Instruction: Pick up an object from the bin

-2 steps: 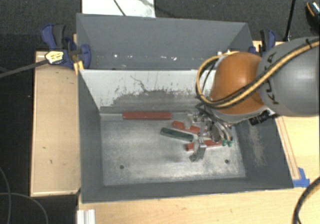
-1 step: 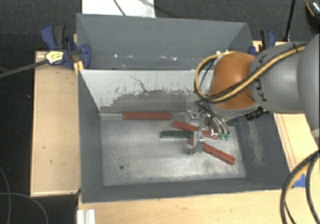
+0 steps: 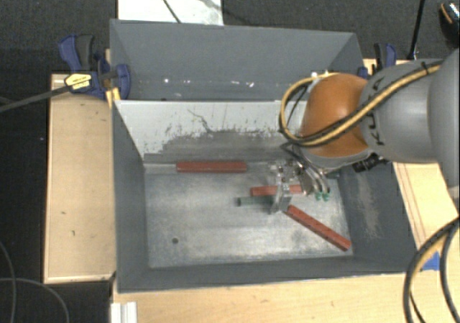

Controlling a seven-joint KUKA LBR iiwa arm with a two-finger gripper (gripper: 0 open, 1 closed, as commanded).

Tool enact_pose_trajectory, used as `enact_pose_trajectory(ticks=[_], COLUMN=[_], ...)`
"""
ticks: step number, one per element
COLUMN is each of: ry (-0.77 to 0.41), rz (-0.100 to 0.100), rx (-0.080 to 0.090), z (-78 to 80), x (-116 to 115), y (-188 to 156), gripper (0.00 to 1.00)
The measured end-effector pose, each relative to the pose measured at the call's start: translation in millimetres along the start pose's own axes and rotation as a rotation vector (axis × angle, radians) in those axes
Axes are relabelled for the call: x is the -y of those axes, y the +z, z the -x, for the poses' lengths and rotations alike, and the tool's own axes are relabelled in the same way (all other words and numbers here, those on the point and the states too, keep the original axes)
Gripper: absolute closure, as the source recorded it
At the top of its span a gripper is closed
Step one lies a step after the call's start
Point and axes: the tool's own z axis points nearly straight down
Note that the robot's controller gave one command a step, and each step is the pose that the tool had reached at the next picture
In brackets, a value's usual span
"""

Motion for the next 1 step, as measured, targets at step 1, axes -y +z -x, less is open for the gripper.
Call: enact_pose_trajectory(ticks=[1], ry=[-0.043], rz=[-0.002], rx=[0.009], z=[5.8], x=[10.8], y=[-197.6], gripper=[1.00])
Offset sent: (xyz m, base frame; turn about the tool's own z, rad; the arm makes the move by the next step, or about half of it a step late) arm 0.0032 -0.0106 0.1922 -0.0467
